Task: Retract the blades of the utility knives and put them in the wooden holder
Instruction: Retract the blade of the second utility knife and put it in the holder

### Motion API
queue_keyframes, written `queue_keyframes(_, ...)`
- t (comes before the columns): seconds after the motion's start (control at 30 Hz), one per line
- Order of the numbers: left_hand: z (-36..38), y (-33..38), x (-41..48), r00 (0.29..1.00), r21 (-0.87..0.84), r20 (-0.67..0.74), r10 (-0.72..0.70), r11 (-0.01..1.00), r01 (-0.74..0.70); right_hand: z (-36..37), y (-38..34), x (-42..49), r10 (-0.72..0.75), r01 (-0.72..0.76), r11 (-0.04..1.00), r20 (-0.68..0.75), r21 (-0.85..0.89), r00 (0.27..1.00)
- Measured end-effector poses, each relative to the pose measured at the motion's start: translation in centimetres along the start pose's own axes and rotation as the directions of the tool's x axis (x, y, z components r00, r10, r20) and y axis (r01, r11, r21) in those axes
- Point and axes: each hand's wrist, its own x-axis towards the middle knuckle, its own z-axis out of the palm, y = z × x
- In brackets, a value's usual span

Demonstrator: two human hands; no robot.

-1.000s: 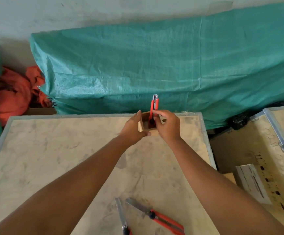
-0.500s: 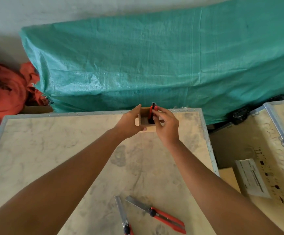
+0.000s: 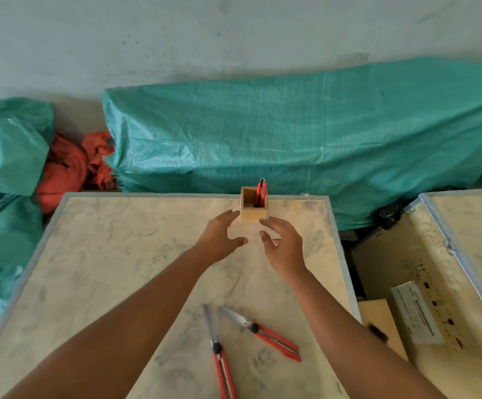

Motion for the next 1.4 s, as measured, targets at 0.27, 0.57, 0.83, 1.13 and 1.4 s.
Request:
queue_keyframes(0.27,4.7,-5.7,-14.3,0.982,-0.141,-0.001,-0.190,0.972,0.188,0.0,1.7,-11.9,0.136,-0.108,0.990,0.358,-0.095,0.924)
queue_keyframes(0.57,13.3,-10.5,-25.2,0.911,-0.183,-0.034,-0.410,0.899,0.398,2.5,3.9,-19.0,0.151,0.011,0.972,0.655,-0.235,0.740)
queue_keyframes(0.83,17.2,-10.4,-26.6,0.896,-0.194,-0.047,-0.441,0.884,0.425,5.5,3.0,-20.0,0.100,0.137,0.960,0.755,-0.244,0.648)
queue_keyframes(1.13,17.9,-10.1,-27.5,0.915,-0.225,-0.099,-0.392,0.904,0.363,6.2,3.7,-20.1,0.236,-0.081,0.964,0.670,-0.254,0.704)
queue_keyframes(1.4,15.8,-8.6,-28.9,0.928,-0.419,0.015,-0.373,0.840,0.344,3.4,2.8,-19.1,0.218,-0.219,0.973,0.630,-0.077,0.745)
